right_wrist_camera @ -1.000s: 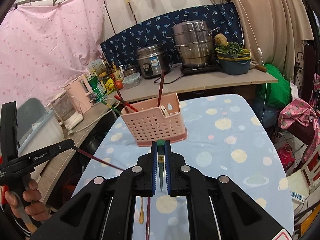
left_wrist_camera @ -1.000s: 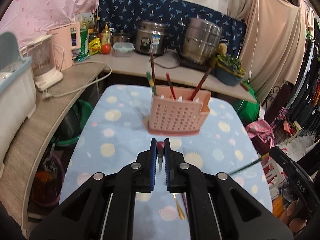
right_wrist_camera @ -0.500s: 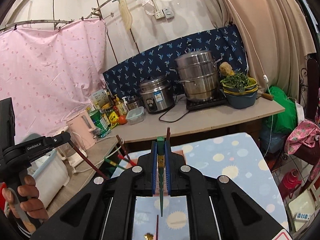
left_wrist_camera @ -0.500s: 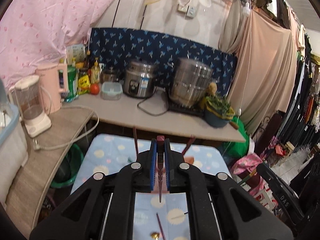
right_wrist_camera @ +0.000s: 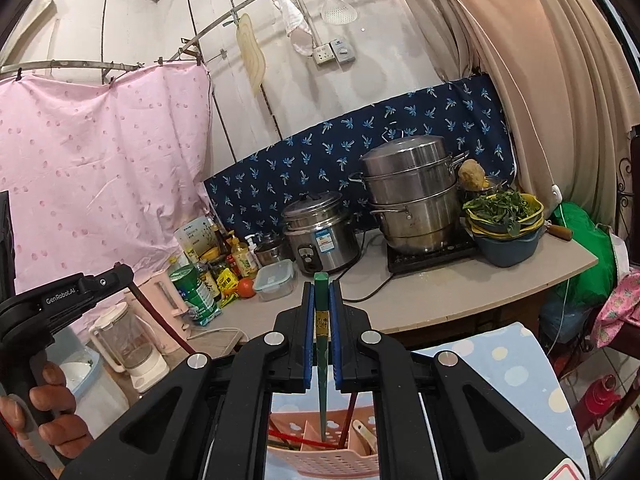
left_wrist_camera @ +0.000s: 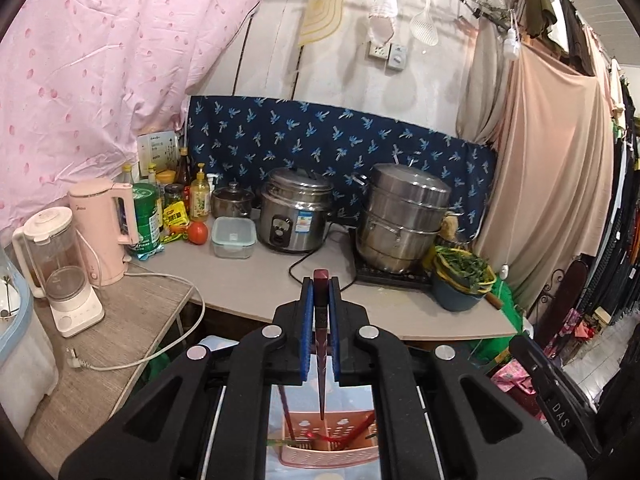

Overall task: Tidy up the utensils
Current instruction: 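Open both tools to drop the chopsticks into the pink holder, then move both open tools back down toward the last chopstick and gold spoon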

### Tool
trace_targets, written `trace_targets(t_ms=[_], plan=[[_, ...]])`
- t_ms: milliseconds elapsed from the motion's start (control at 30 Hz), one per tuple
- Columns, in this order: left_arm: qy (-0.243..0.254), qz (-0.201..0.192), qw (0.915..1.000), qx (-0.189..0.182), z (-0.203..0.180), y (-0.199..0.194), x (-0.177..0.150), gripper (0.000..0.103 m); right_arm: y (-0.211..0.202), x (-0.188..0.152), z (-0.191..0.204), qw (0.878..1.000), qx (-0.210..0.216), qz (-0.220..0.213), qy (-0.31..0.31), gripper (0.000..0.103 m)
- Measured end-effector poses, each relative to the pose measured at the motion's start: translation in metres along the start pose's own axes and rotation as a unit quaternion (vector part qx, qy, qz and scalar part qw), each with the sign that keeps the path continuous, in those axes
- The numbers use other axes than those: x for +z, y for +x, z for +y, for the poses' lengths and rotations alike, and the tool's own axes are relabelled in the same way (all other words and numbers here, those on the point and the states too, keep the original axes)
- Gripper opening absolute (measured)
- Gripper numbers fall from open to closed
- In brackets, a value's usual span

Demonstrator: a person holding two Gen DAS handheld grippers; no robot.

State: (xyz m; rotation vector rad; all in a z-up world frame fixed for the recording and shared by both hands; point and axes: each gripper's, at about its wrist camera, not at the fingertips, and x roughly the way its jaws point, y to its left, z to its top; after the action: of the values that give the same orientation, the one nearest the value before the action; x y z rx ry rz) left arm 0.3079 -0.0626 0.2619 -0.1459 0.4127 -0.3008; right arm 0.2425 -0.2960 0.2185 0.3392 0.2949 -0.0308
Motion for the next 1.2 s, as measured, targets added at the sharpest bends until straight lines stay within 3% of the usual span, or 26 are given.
trace_targets(t_ms=[267, 533, 600, 633, 667, 700, 967, 1200], plan=[[-0.012, 0.061, 0.9981, 0.007, 0.018, 0.046, -0.034, 0.007, 0.049, -0.039, -0.007, 0.998, -0.014, 0.056, -0.004, 0.008], [-0.009, 0.094, 0.9955, -0.01, 0.016, 0.068, -0.056, 0.008, 0.063, -0.056, -0.006, 0.997, -0.021, 0.079, -0.016, 0.011], [-0.008, 0.088, 0.9961, -0.008, 0.014, 0.066, -0.058, 0.02, 0.059, -0.056, -0.006, 0.997, -0.024, 0.075, -0.018, 0.025], [-0.006, 0.081, 0.9967, -0.003, 0.014, 0.064, -0.058, 0.037, 0.057, -0.055, -0.006, 0.997, -0.024, 0.071, -0.016, 0.035], [-0.006, 0.073, 0.9973, 0.003, 0.015, 0.061, -0.058, 0.051, 0.055, -0.055, -0.005, 0.997, -0.024, 0.069, -0.015, 0.038], [-0.004, 0.062, 0.998, 0.008, 0.015, 0.056, -0.058, 0.053, 0.051, -0.054, -0.005, 0.997, -0.024, 0.067, -0.015, 0.038], [0.003, 0.061, 0.998, 0.014, 0.015, 0.034, -0.06, 0.055, 0.023, -0.056, -0.003, 0.998, -0.013, 0.067, -0.012, 0.038], [0.005, 0.071, 0.9973, 0.019, 0.02, 0.004, -0.082, 0.055, -0.018, -0.082, -0.001, 0.996, -0.007, 0.087, -0.023, 0.038]])
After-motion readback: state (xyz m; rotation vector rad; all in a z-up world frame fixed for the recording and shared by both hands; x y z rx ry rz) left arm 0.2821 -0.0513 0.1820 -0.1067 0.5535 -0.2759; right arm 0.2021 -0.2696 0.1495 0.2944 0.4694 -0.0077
